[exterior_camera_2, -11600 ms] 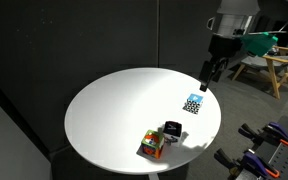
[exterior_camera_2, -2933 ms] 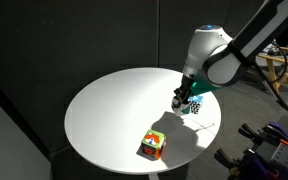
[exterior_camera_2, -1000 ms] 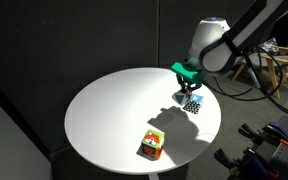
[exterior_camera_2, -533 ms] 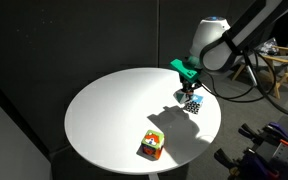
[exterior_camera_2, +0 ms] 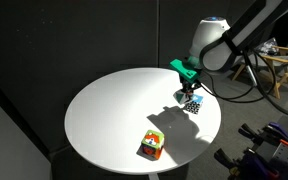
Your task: Move the box in the middle to the right
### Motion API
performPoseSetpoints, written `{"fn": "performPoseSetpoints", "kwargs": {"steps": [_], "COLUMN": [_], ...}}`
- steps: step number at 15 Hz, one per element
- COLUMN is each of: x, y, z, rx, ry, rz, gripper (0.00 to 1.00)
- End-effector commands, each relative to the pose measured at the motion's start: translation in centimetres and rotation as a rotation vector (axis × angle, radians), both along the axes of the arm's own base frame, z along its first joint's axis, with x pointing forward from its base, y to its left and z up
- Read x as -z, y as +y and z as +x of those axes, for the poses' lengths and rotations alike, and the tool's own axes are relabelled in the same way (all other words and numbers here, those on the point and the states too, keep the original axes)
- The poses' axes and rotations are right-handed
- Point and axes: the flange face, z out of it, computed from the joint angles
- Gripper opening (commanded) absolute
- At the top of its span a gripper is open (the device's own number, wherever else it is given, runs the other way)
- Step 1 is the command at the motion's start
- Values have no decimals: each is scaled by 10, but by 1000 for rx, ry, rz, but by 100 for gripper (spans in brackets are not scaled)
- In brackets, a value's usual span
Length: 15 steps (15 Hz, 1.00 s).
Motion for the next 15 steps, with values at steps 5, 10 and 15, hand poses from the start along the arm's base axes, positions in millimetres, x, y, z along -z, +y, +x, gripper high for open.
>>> {"fn": "performPoseSetpoints", "kwargs": {"steps": [5,10,15], "x": [0,5,15], "y": [0,14,21], "z": [0,-6,-11], "rx": [0,-36,-61], "ry": [0,14,35], "rz": [1,2,-1], "gripper": [4,4,5]}}
